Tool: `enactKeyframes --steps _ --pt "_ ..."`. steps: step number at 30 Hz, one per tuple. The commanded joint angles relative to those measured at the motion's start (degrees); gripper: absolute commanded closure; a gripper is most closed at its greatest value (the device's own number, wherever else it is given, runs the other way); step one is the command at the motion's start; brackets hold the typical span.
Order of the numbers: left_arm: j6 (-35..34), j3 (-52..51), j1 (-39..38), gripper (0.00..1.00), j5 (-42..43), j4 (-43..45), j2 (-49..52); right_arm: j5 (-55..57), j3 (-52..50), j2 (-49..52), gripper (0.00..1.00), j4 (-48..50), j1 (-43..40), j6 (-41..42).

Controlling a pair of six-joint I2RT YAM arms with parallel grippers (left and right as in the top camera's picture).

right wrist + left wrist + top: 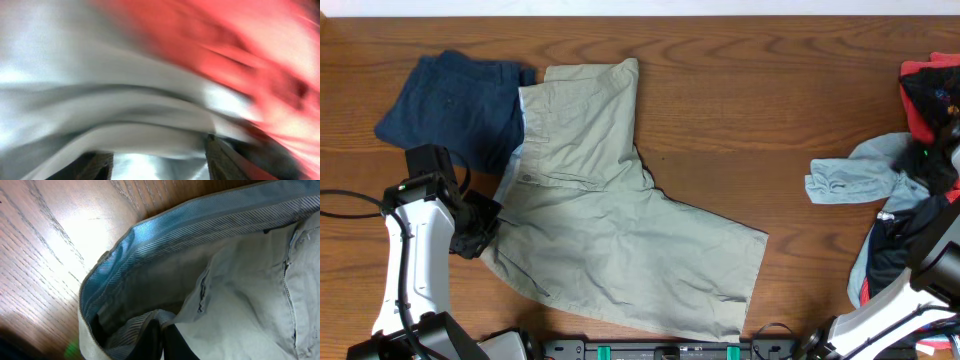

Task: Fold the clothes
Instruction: 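Move the right gripper from the pile to the shorts' upper edge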

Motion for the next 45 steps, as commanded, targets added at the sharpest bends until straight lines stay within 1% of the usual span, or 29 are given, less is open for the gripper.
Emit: enactKeyframes --steps 1,5,9,13,18,21,23,25,28,29,31,33,35,37,38,39,41,45 --pt "0.7 0.0 -0.2 0.94 -0.1 0.0 0.1 -27.8 2.0 -4.7 0.44 0.6 5.0 -12.3" --pt "0.7 0.0 -0.2 0.94 -0.1 0.0 0.1 -24.2 1.3 -4.2 0.43 1.1 11.2 -10.9" --pt "0.7 0.0 -0.2 0.94 -0.1 -0.1 0.1 -13.4 -1.3 -2.4 0.42 0.5 16.7 -10.5" --pt "0.7 0.0 -0.2 0.94 -0.1 -0.1 0.1 -1.0 -3.1 0.0 0.41 -0.9 18.6 -6.6" --pt "0.7 0.0 -0.2 0.94 -0.1 0.0 0.0 7.6 -5.6 1.9 0.4 -1.4 17.2 -5.1" --pt "0.7 0.0 -0.2 0.94 -0.1 0.0 0.1 13.1 -6.4 2.1 0.37 -2.3 15.1 -3.6" --pt "0.7 0.0 -0.2 0.94 -0.1 0.0 0.1 17.1 -6.7 2.1 0.37 -2.8 13.2 -3.1" --pt "0.7 0.0 -0.2 0.94 -0.1 -0.1 0.0 22.4 -6.7 2.1 0.37 -3.5 10.5 -1.0" --pt "0.7 0.0 -0.2 0.94 -0.1 -0.1 0.1 28.7 -6.2 2.0 0.35 -4.6 6.8 4.9" --pt "0.7 0.0 -0.2 0.94 -0.1 -0.1 0.1 27.2 -5.4 1.9 0.33 -5.8 5.6 6.8" --pt "0.7 0.0 -0.2 0.94 -0.1 -0.2 0.0 17.1 -3.7 1.3 0.28 -7.6 4.9 5.0" --pt "0.7 0.0 -0.2 0.94 -0.1 -0.1 0.1 -2.0 -2.0 0.5 0.24 -8.0 5.1 -3.7" --pt "0.7 0.0 -0.2 0.94 -0.1 -0.1 0.1 -24.8 -0.9 -0.7 0.23 -7.2 6.2 -11.9" --pt "0.7 0.0 -0.2 0.94 -0.1 -0.1 0.1 -43.4 -0.8 -1.5 0.22 -3.8 8.3 -15.0" --pt "0.7 0.0 -0.2 0.94 -0.1 -0.2 0.0 -48.2 -0.8 -1.5 0.21 -1.7 9.5 -15.0" --pt "0.7 0.0 -0.2 0.94 -0.1 -0.2 0.1 -50.7 -0.8 -1.5 0.21 0.4 10.9 -14.9" --pt "0.7 0.0 -0.2 0.94 -0.1 -0.2 0.1 -48.5 -0.8 -1.5 0.21 4.5 14.6 -13.6" --pt "0.7 0.0 -0.2 0.94 -0.1 -0.2 0.1 -32.6 -0.9 -1.2 0.17 9.1 24.7 -8.7"
